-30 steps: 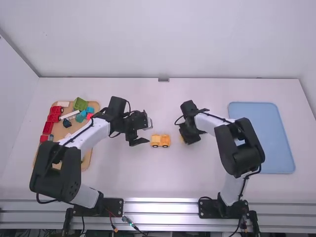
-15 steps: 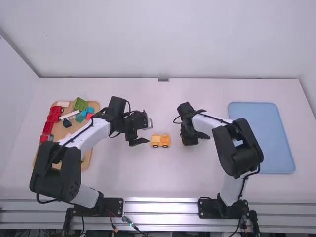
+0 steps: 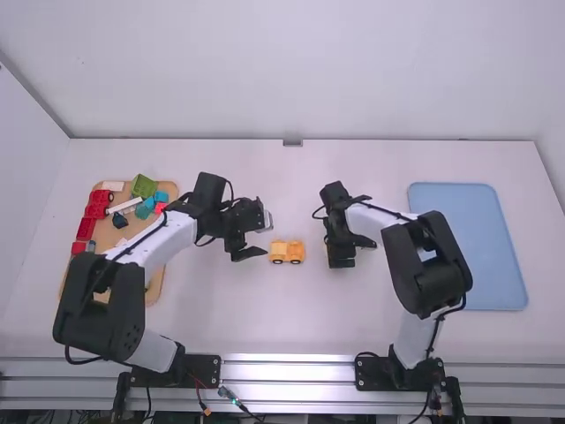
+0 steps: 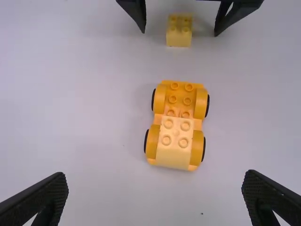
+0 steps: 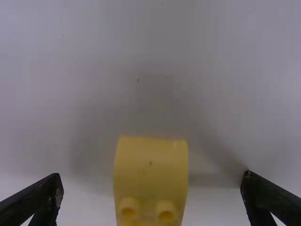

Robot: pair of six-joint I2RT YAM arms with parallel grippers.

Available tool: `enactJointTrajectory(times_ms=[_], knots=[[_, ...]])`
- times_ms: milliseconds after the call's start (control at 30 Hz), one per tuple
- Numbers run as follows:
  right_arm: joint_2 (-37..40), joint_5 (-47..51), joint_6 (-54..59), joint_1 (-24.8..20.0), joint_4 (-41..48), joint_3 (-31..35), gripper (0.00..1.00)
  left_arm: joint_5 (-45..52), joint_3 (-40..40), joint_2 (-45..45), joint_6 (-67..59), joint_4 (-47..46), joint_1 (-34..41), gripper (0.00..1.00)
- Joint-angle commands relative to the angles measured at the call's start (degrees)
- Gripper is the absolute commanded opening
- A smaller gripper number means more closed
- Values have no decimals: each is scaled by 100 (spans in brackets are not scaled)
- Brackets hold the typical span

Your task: Assemble lego blocks to make yellow taxi

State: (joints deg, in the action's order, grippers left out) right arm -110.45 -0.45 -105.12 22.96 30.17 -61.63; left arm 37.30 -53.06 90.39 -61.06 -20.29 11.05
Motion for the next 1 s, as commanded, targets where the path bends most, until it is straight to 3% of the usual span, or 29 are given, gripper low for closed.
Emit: enactJointTrajectory(times_ms=[0, 367, 500, 600, 667, 833, 967], knots=[[-39, 4, 212, -76, 20, 52, 99, 129, 96, -146, 13, -20, -15, 99], [507, -664, 1558, -575, 227, -214, 99, 127, 96, -146, -2, -20, -46, 99], [793, -1447, 3165, -763, 221, -496, 99, 122, 96, -146, -2, -20, -44, 99], [1021, -2400, 5191, -955, 245, -680, 99, 125, 96, -146, -4, -20, -44, 99], [1054, -2573, 5748, -1040, 332, -728, 99, 122, 96, -146, -4, -20, -46, 99], [1051, -2033, 6426, -1248, 323, -695, 99, 101, 96, -146, -7, -20, -44, 99], [1045, -1873, 5969, -1388, 354, -688, 99, 101, 96, -146, 17, 81, -46, 99]])
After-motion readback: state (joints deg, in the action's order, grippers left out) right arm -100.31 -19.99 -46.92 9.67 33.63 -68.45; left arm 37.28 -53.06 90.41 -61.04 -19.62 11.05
